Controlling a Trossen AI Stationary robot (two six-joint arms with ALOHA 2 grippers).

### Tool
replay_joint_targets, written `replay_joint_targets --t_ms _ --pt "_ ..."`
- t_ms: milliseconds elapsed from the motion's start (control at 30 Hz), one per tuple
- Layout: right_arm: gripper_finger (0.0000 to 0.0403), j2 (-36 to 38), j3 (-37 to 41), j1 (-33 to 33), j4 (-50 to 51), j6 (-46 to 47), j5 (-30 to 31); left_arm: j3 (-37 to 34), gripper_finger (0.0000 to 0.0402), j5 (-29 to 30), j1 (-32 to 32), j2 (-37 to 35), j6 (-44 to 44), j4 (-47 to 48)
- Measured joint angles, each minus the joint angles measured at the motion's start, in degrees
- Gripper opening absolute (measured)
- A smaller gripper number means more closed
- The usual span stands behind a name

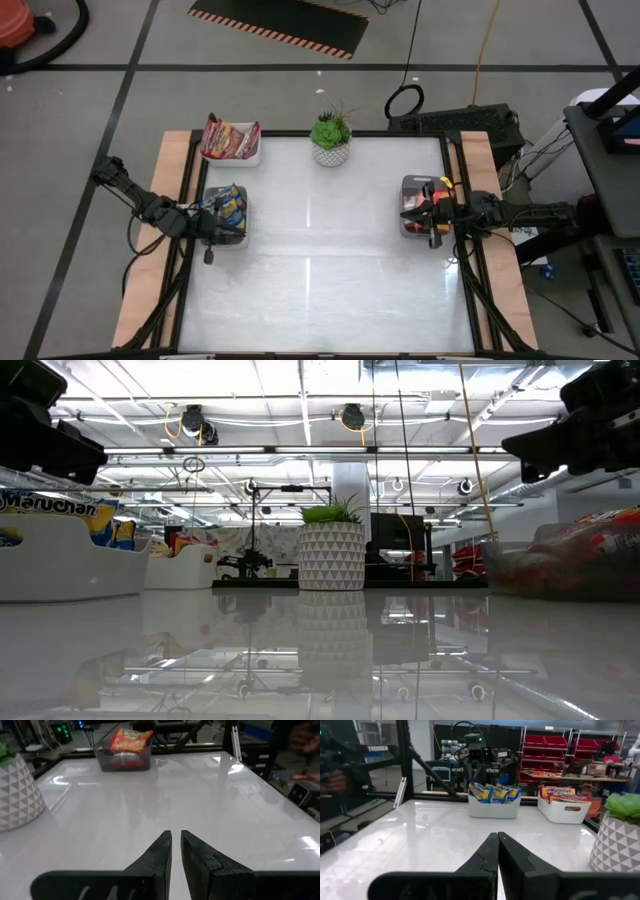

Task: Sort Maruchan noodles
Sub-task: Return to Home Position

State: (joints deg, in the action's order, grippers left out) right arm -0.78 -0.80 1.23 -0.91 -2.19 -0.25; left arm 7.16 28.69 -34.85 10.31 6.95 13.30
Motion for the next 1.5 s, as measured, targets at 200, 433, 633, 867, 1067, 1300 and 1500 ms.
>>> replay_joint_targets --t_ms 200,433,633,867,1067,1300,1500 --pt "0.0 -0.61 0.0 0.0 -0.93 -3.26 0.06 0.0 0.0046 0.0 0.01 -0.02 1.36 0.05" --pt "0.0 -0.6 0.0 0.0 -1.1 -3.05 0.15 0.0 0.0046 -1.2 0.18 -2.01 -9.27 -7.03" --pt "0.0 -0.6 0.0 0.0 -1.16 -3.04 0.15 0.0 0.0046 -6.5 3.47 -7.7 -15.46 -7.82" --pt "0.0 -0.6 0.0 0.0 -1.25 -3.04 0.18 -0.93 0.0046 -14.81 9.22 -10.09 -16.42 -7.57" --pt "0.0 -0.61 0.0 0.0 -1.16 -3.04 0.15 -6.51 0.0046 -21.59 15.79 -9.52 -15.19 -15.28" --pt "0.0 -0.6 0.0 0.0 -1.11 -3.02 0.15 -6.6 0.0046 -32.49 23.59 -9.33 -13.48 -15.07" --pt "0.0 -0.65 0.0 0.0 -1.07 -3.02 0.15 -6.6 0.0046 -35.72 27.92 -9.23 -11.78 -14.93"
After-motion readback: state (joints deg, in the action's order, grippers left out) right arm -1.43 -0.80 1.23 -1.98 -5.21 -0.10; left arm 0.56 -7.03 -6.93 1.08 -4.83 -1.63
